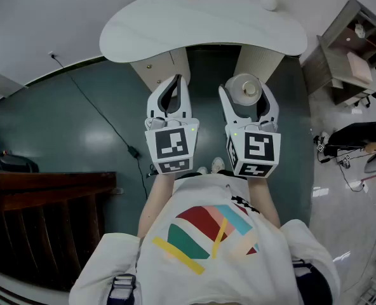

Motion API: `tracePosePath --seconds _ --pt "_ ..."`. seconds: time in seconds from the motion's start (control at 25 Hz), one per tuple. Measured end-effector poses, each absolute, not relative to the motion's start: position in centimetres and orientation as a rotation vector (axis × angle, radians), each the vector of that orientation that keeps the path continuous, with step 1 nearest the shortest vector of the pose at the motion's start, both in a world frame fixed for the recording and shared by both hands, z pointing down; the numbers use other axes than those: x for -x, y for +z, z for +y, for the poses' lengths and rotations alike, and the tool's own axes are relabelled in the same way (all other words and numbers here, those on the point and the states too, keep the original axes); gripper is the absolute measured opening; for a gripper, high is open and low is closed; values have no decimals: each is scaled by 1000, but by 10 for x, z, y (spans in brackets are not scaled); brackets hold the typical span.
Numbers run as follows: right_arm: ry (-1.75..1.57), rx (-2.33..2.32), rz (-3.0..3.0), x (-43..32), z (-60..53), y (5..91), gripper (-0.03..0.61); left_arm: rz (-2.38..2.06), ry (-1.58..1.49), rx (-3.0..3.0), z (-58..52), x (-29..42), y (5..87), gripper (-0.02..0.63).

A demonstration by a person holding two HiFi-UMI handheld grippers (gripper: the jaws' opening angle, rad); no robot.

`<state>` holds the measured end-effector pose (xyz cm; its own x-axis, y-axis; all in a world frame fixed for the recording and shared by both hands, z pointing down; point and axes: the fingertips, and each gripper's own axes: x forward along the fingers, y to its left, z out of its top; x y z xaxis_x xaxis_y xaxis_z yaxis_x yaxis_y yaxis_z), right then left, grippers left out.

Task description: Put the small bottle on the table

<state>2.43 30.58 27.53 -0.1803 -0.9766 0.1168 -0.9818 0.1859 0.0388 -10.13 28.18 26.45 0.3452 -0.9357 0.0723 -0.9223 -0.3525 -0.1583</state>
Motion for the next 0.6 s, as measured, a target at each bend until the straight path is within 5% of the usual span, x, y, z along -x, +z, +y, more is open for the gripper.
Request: tracePosePath --seconds 0.6 --pt "37 -1885 -2362 -33 300 277 333 1762 -247 2516 272 88 275 17"
